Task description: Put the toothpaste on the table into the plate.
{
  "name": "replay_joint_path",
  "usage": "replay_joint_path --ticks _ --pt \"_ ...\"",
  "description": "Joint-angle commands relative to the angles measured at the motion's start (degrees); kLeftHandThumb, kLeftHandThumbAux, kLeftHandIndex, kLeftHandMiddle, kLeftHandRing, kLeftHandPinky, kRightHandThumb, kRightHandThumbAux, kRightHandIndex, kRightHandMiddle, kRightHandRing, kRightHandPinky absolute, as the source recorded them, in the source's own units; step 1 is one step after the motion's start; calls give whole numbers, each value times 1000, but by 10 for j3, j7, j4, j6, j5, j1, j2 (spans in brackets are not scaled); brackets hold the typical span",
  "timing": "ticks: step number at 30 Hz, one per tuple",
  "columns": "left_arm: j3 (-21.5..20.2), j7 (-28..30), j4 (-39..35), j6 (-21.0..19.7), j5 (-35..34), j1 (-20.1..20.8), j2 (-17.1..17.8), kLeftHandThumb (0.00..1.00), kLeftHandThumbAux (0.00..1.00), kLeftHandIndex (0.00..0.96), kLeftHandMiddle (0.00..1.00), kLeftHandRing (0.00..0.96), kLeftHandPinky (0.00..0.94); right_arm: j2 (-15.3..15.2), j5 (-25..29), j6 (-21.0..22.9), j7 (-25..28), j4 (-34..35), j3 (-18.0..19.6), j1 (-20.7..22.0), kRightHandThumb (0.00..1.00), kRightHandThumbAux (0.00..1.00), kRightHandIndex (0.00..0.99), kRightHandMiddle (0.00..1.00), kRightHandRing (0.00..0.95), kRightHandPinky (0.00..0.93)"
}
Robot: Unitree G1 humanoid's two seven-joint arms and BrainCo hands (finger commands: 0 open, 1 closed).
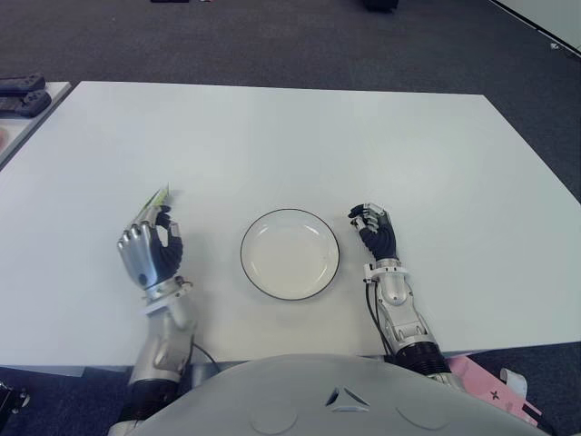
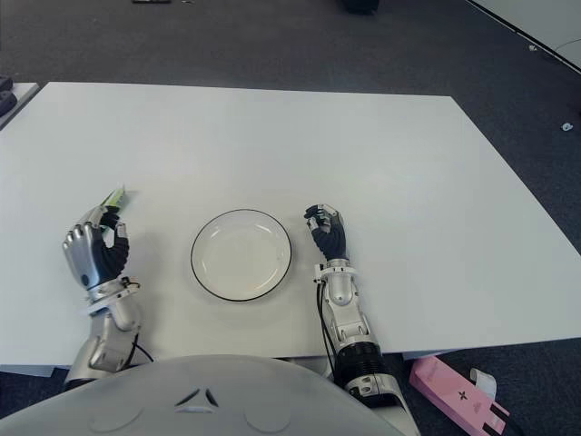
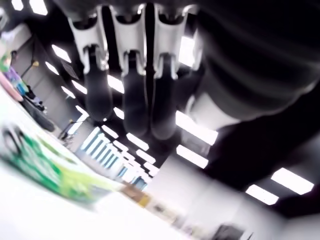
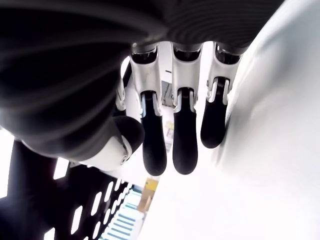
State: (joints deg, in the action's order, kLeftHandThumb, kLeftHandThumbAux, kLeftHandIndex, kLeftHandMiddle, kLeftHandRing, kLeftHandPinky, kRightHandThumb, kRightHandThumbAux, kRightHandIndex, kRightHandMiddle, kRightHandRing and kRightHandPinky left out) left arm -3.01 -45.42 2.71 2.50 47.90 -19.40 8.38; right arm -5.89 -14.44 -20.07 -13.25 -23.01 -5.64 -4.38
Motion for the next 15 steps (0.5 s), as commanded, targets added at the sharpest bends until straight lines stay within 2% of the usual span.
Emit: replay_joint_path --ticks 1,2,6,11,15 --pt "-11 64 -37 -63 -3 0 14 307 609 158 210 220 252 1 -2 19 5 -42 -2 -24 703 733 424 496 507 458" --pt "-10 70 -41 -70 -4 1 15 306 566 135 185 196 231 1 -2 19 5 -42 -2 -23 703 733 424 495 507 461" --pt "-23 135 -48 -160 6 26 30 326 440 41 93 115 166 1 0 18 6 -43 -1 -23 703 733 424 490 501 471" --pt "-16 169 -23 -221 27 49 56 376 290 6 32 41 53 3 -2 23 3 -41 -1 -22 703 734 424 491 497 444" --pt "-5 186 -13 -254 40 58 73 383 239 1 7 8 11 4 -3 29 3 -38 -1 -22 704 734 424 494 496 436"
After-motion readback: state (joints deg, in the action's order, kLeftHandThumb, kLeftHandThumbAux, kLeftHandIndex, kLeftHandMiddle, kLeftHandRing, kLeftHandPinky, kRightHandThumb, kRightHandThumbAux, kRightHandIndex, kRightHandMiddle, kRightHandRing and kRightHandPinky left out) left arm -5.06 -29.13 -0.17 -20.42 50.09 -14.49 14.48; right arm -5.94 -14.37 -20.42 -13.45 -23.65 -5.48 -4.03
